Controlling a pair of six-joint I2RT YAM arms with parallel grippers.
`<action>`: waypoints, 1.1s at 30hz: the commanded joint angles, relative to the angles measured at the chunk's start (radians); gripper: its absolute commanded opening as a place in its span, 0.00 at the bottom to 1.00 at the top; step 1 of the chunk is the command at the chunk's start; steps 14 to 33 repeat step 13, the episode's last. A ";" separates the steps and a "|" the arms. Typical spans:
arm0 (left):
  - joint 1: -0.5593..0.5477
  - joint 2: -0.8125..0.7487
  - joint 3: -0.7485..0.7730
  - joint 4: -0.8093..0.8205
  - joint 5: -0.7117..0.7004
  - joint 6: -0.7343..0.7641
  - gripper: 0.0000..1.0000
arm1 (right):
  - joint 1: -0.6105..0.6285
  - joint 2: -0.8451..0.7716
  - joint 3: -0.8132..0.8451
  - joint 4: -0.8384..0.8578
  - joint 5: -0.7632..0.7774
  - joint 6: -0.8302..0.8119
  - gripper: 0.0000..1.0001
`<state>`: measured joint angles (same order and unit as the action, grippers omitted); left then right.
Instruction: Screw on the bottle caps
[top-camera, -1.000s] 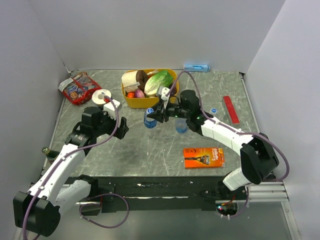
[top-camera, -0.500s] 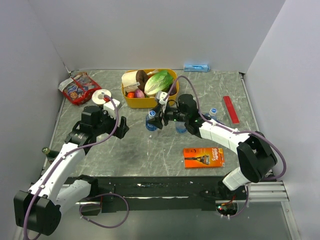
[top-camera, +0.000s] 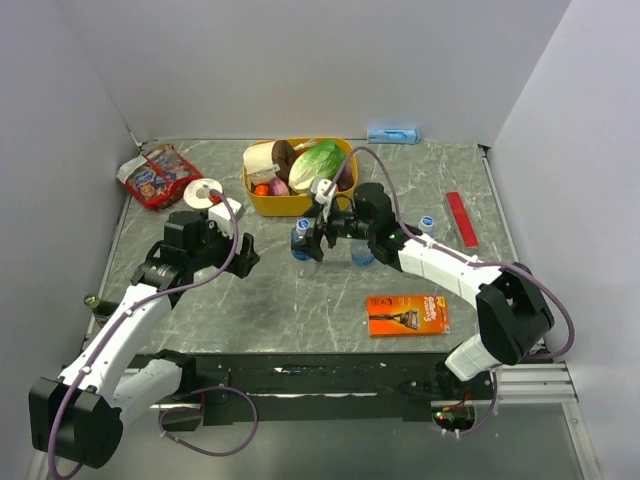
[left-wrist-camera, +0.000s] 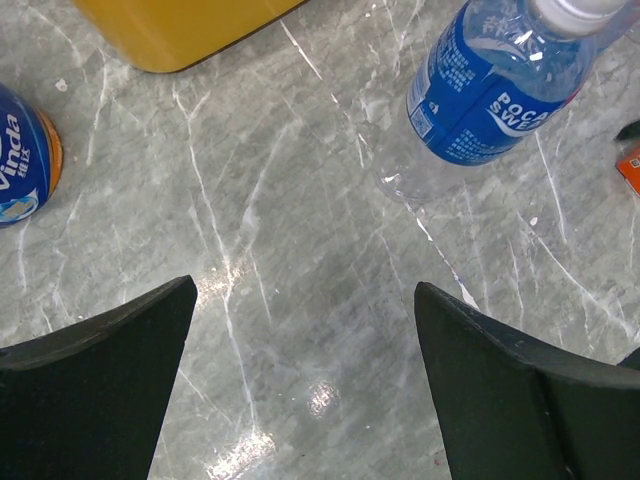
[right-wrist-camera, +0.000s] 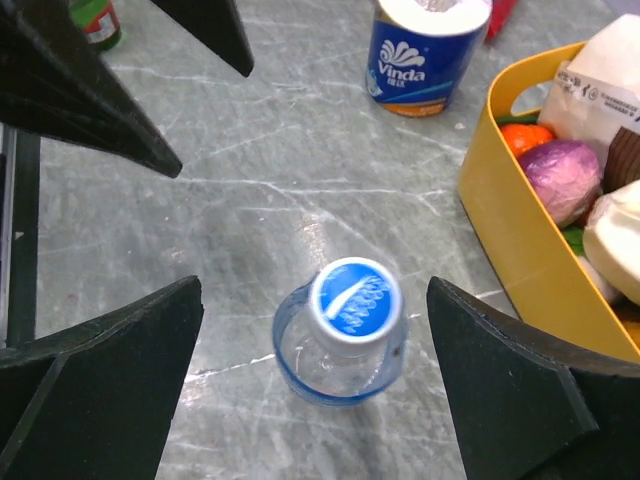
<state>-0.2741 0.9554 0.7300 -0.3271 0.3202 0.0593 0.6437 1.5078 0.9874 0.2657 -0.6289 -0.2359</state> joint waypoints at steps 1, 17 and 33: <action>0.004 -0.001 0.069 0.040 -0.028 -0.012 0.96 | 0.014 -0.050 0.187 -0.231 0.143 0.058 0.99; 0.006 0.075 0.140 0.188 -0.089 -0.088 0.96 | 0.027 -0.138 0.456 -0.642 0.647 0.167 1.00; 0.006 0.075 0.140 0.188 -0.089 -0.088 0.96 | 0.027 -0.138 0.456 -0.642 0.647 0.167 1.00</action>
